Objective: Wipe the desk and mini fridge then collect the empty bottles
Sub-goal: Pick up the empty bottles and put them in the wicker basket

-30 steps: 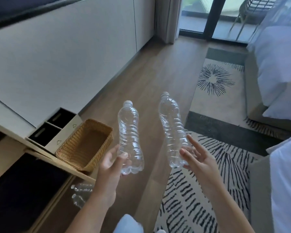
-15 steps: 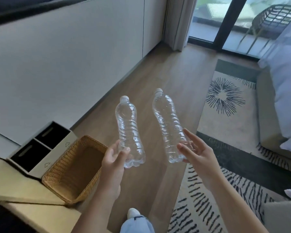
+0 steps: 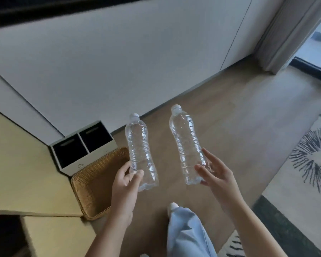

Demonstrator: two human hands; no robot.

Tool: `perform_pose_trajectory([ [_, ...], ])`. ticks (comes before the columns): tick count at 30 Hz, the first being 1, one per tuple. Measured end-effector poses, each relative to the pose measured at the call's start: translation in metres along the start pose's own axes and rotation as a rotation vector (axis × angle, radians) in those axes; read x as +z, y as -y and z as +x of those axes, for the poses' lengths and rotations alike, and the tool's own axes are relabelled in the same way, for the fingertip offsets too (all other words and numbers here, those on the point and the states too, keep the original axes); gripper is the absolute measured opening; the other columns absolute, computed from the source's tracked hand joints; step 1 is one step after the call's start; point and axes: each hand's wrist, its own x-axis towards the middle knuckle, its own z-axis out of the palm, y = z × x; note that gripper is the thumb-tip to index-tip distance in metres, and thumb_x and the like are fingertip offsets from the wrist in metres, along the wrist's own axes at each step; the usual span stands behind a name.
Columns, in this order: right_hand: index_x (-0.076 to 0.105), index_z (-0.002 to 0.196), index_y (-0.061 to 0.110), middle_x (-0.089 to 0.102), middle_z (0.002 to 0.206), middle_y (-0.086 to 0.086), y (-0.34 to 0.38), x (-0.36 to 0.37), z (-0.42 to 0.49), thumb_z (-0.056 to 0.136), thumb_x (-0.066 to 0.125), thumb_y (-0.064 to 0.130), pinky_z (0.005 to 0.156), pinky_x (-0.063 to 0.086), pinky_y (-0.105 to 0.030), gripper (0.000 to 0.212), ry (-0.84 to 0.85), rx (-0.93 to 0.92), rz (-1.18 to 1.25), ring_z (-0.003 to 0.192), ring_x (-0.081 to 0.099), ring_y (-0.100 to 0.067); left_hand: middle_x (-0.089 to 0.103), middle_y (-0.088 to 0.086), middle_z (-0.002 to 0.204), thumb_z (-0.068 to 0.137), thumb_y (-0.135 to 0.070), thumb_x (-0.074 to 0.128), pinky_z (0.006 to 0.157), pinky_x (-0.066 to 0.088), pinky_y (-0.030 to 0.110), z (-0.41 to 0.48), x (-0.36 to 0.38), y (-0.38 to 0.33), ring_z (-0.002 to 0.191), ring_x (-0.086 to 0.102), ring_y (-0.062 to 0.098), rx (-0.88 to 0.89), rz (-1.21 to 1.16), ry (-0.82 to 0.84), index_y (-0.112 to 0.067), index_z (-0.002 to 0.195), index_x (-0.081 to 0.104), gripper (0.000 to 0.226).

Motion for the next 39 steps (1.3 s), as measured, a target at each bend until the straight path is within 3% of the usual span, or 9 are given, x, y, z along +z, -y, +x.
perform_pose_trajectory([
  [6,0.048,0.124,0.034,0.064,0.107,-0.002,0.009,0.027,0.118,0.081,0.067,0.015,0.070,0.051,-0.024,0.051,0.306,0.017,-0.097,0.075,0.063,0.006,0.061,-0.013,0.100,0.087,-0.018,0.060,0.076,0.047,0.023,0.054,0.010,-0.006,0.096,0.061,0.008,-0.012,-0.052,-0.318,-0.023,0.128,0.045,0.044],
  [12,0.047,0.118,0.042,0.062,0.109,-0.007,-0.017,0.084,0.199,0.081,0.067,0.019,0.079,0.052,-0.037,0.047,0.504,0.059,-0.210,0.075,0.063,0.000,0.054,-0.018,0.094,0.087,-0.008,0.058,0.056,0.043,0.002,0.107,0.002,0.017,0.069,0.056,-0.021,-0.076,-0.116,-0.508,-0.021,0.123,0.044,0.040],
  [18,0.052,0.124,0.029,0.066,0.086,0.009,-0.102,0.154,0.242,0.081,0.068,0.014,0.086,0.049,-0.041,0.049,0.559,0.190,-0.248,0.080,0.061,-0.004,0.055,-0.010,0.108,0.084,-0.013,0.064,0.064,0.046,0.009,0.183,-0.029,0.084,0.076,0.054,-0.023,-0.191,-0.114,-0.573,-0.020,0.132,0.043,0.053],
  [22,0.051,0.126,0.028,0.066,0.093,0.014,-0.184,0.204,0.264,0.082,0.067,0.016,0.089,0.049,-0.036,0.049,0.547,0.290,-0.220,0.086,0.062,0.002,0.057,-0.003,0.117,0.082,-0.017,0.067,0.081,0.048,0.024,0.240,-0.053,0.148,0.096,0.058,-0.003,-0.260,-0.105,-0.579,-0.028,0.128,0.044,0.052],
  [24,0.050,0.128,0.026,0.066,0.097,0.011,-0.233,0.227,0.273,0.082,0.067,0.017,0.091,0.049,-0.037,0.051,0.544,0.327,-0.236,0.090,0.062,-0.003,0.056,-0.002,0.119,0.081,-0.018,0.067,0.078,0.049,0.019,0.268,-0.064,0.189,0.102,0.057,0.005,-0.290,-0.102,-0.585,-0.029,0.129,0.043,0.054],
  [28,0.051,0.117,0.043,0.066,0.111,0.000,-0.322,0.262,0.290,0.080,0.069,0.021,0.097,0.046,-0.038,0.046,0.557,0.351,-0.259,0.105,0.060,-0.014,0.052,-0.003,0.120,0.084,-0.018,0.065,0.060,0.043,0.005,0.313,-0.082,0.259,0.105,0.053,0.005,-0.327,-0.038,-0.558,-0.024,0.135,0.038,0.058],
  [31,0.049,0.117,0.045,0.059,0.124,0.002,-0.387,0.286,0.302,0.081,0.068,0.023,0.099,0.045,-0.038,0.046,0.580,0.390,-0.232,0.115,0.055,-0.014,0.050,-0.004,0.120,0.083,-0.020,0.065,0.071,0.044,0.010,0.344,-0.096,0.318,0.104,0.053,0.005,-0.331,0.002,-0.519,-0.026,0.135,0.036,0.060],
  [35,0.046,0.128,0.034,0.059,0.121,0.008,-0.465,0.311,0.315,0.083,0.066,0.022,0.082,0.049,-0.018,0.050,0.573,0.445,-0.232,0.110,0.056,-0.007,0.047,-0.007,0.125,0.081,-0.032,0.066,0.096,0.041,0.034,0.377,-0.110,0.395,0.114,0.049,0.012,-0.375,0.065,-0.475,-0.032,0.135,0.034,0.063],
  [39,0.045,0.125,0.036,0.057,0.120,0.009,-0.531,0.331,0.329,0.085,0.064,0.022,0.092,0.045,-0.028,0.047,0.516,0.464,-0.277,0.103,0.056,-0.001,0.047,-0.012,0.120,0.080,-0.031,0.068,0.085,0.040,0.026,0.407,-0.119,0.456,0.102,0.051,0.001,-0.385,0.090,-0.439,-0.033,0.134,0.034,0.063],
])
